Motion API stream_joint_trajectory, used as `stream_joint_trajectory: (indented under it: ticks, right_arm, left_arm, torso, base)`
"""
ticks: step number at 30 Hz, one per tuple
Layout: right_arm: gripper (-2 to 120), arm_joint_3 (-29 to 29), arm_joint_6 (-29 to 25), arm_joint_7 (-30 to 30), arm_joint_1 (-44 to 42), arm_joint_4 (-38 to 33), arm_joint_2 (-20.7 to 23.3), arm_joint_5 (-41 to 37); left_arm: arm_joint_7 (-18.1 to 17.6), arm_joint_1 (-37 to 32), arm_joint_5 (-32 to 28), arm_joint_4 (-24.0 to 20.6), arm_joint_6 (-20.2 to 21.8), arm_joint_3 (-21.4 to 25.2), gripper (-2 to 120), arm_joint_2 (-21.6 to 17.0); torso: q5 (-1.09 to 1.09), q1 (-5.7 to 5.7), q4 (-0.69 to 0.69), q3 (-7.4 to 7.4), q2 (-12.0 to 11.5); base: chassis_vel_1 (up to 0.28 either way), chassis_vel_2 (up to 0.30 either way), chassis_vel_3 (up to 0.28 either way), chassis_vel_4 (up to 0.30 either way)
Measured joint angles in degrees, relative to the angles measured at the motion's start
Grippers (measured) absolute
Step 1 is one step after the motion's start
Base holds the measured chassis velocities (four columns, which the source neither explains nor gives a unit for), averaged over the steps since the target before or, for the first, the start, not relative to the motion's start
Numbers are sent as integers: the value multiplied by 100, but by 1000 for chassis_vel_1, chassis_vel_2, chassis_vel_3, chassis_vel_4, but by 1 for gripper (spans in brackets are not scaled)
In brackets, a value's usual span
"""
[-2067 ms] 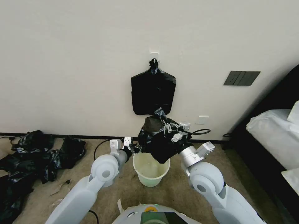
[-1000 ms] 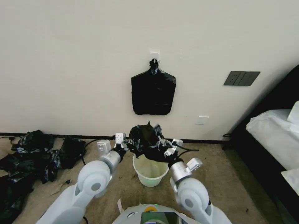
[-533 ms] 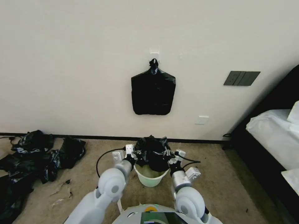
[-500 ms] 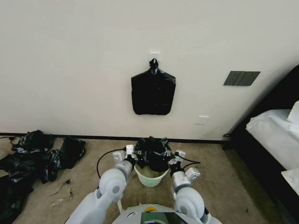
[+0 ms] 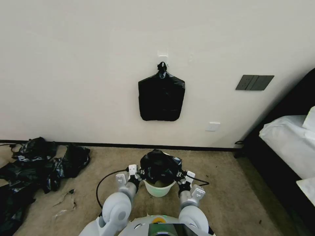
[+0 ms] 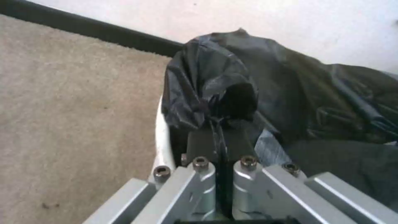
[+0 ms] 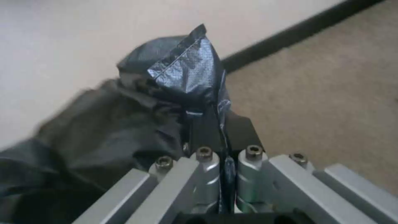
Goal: Place a trash bag onto the trash bin.
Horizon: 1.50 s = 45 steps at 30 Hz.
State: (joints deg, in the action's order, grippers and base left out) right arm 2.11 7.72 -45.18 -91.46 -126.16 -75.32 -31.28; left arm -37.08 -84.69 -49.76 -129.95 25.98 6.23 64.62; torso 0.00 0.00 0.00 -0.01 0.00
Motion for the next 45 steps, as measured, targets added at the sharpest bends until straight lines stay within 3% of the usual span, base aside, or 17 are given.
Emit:
stream_joint_trajectory:
  ticks: [9,12,30,45]
  right_arm:
    - [0,39,666,-446,-231,-178,87,15]
    - [0,20,1106,-546,-225,-211,197,-12]
    - [0,-192,1788,-534,-26,130,390,-183]
    - [0,-267,1705,-329,289,798,300,82]
  left_arm:
    - [-90,-454,270,-355,-4,-37,0,-90]
    - [-143,-664,317,-546,2,80,0,-219]
    - [-148,-1219,566,-522,-58,185,0,-284]
    - [33,-802,881,424,-287,33,0,-188]
  torso:
    - [0,0,0,0,0]
    - [0,0,0,0,0]
    - [0,0,0,0,0]
    - [0,0,-1,1,0]
  base:
    - [0,0,0,0]
    - [0,0,0,0]
    - [0,0,0,0]
    - [0,0,0,0]
